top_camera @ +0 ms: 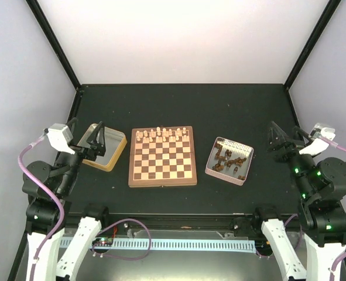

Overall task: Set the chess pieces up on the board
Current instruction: Pick up the chess piece from the storage box.

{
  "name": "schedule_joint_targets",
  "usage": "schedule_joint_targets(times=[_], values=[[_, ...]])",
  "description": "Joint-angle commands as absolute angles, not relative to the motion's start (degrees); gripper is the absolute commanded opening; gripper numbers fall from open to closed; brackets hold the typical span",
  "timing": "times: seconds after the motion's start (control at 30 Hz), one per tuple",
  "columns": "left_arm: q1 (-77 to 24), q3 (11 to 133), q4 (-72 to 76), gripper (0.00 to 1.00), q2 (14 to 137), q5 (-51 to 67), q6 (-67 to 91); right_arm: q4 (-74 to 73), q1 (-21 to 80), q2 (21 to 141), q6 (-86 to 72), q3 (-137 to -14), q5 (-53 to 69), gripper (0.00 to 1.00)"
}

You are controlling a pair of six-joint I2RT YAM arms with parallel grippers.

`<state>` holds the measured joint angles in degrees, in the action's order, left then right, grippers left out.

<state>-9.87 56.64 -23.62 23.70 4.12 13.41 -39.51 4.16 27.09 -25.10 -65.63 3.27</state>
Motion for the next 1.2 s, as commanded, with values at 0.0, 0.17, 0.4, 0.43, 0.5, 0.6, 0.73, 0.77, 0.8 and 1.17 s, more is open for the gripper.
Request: schedule_joint_targets(times=[0.0, 0.17, 0.4, 0.43, 0.5, 0.6, 0.73, 0.77, 0.8, 1.17], values=[[-7.32, 56.46, -24.53, 0.98, 23.77, 13.84, 16.32, -44.19, 2.54, 27.62, -28.37, -66.74, 11.93, 0.95], [-5.97, 54.11, -24.50, 0.99, 24.24, 24.08, 19.08, -43.79, 1.72, 27.70, -30.49, -63.78, 20.92, 0.96], [-5.33, 43.75, -20.78, 0.99, 23.18, 29.15, 26.40, -40.63, 1.40, 32.50, -30.22, -57.26, 36.67, 0.91], [-5.36, 42.75, -23.20, 0.99, 24.02, 28.82, 26.85, -40.44, 1.42, 33.26, -30.22, -56.15, 37.34, 0.90], [-5.34, 41.56, -27.69, 0.99, 26.77, 30.58, 25.77, -40.04, 1.46, 35.01, -30.10, -53.84, 38.22, 0.89], [-5.36, 41.14, -37.97, 0.97, 32.46, 30.28, 24.55, -38.90, 3.64, 37.20, -30.59, -50.57, 36.99, 0.85], [-5.94, 39.28, -45.41, 0.88, 39.43, 24.87, 25.62, -35.35, 15.07, 39.65, -33.39, -48.12, 28.01, 0.84], [-6.11, 38.33, -45.39, 0.85, 40.68, 23.74, 26.43, -35.44, 18.39, 41.06, -33.47, -48.17, 24.66, 0.84], [-6.25, 37.60, -45.02, 0.79, 42.11, 22.23, 27.84, -35.62, 20.87, 42.70, -33.53, -48.25, 20.60, 0.84], [-9.69, 31.19, -36.02, 0.69, 57.32, 17.07, 36.91, -40.58, 24.74, 57.01, -31.70, -45.55, 1.02, 0.60]])
